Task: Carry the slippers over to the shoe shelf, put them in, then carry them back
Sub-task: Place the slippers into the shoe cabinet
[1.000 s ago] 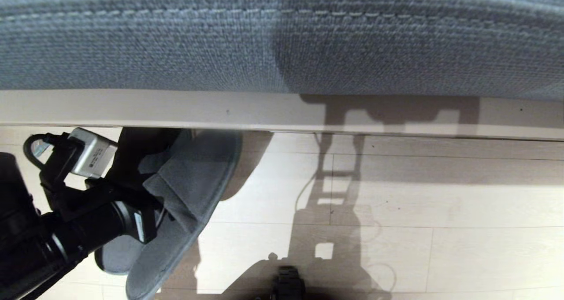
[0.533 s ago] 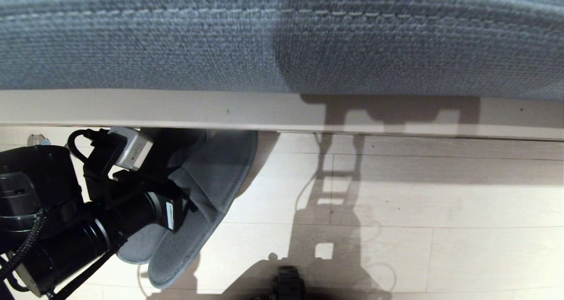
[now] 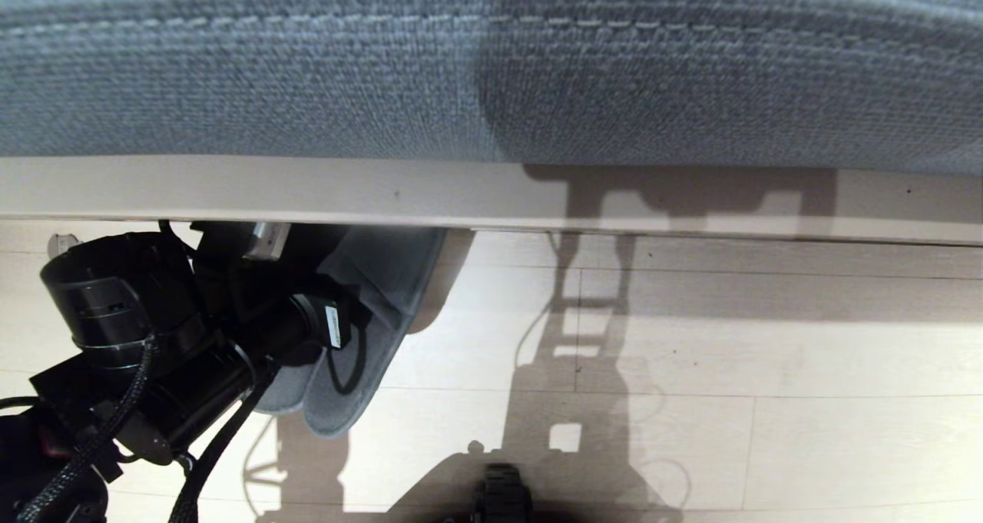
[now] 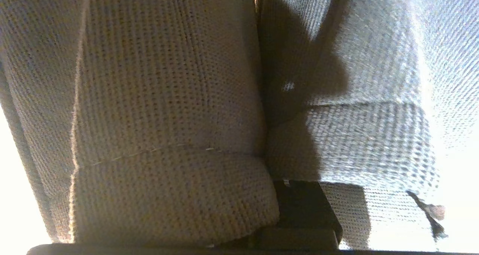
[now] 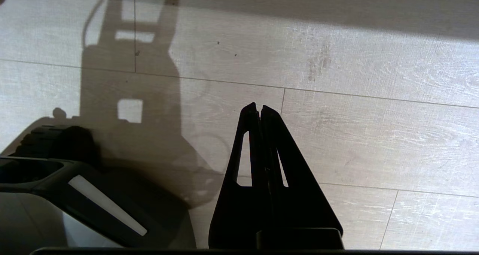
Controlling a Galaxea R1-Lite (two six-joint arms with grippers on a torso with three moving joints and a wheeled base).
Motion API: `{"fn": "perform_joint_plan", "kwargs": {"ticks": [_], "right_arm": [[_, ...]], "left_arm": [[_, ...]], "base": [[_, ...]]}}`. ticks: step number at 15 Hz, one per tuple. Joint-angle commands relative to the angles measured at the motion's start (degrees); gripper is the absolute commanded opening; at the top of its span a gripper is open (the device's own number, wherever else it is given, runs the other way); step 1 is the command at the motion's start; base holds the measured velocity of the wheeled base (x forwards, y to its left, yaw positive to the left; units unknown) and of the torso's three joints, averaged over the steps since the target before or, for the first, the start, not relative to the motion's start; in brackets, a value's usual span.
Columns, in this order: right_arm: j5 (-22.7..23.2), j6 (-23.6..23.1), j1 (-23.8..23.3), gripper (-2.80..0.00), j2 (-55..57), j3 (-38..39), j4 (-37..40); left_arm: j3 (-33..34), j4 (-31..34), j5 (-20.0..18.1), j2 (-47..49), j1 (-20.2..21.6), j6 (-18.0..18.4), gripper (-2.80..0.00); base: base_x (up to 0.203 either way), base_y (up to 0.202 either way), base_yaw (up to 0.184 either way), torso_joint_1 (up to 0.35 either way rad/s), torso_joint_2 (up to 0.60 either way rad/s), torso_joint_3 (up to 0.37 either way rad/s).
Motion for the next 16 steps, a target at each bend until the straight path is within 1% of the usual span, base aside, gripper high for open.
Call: {"fn": "perform_joint_plan", "kwargs": {"ticks": [1, 4, 7, 13, 16], "right_arm": [[0.0, 0.0, 0.0, -2.80, 0.0, -0.1, 0.0], [0.0, 0.0, 0.0, -2.80, 0.0, -0.1, 0.0], [0.0, 0.0, 0.0, -2.80, 0.0, -0.1, 0.0], [0.0, 0.0, 0.1, -2.80, 0.0, -0.1, 0.1], [0.0, 0.0, 0.0, -2.80, 0.0, -0.1, 0.1]], "left_arm": [[-0.9, -1.2, 1.4, 2.5, 0.0, 0.1, -2.80], [-2.2, -7.5, 2.3, 6.4, -0.5, 0.2, -2.80], [-5.8, -13.4, 6.5, 10.9, -2.9, 0.6, -2.80], [-13.9, -13.7, 10.1, 16.3, -4.2, 1.4, -2.80], [-18.7, -13.7, 13.8, 19.9, -5.2, 1.6, -2.80]], "base": [[0.000, 0.000, 0.000, 0.000, 0.00, 0.000], [0.000, 0.000, 0.000, 0.000, 0.00, 0.000], [0.000, 0.000, 0.000, 0.000, 0.00, 0.000], [0.000, 0.000, 0.000, 0.000, 0.00, 0.000], [0.000, 0.000, 0.000, 0.000, 0.00, 0.000]]}}
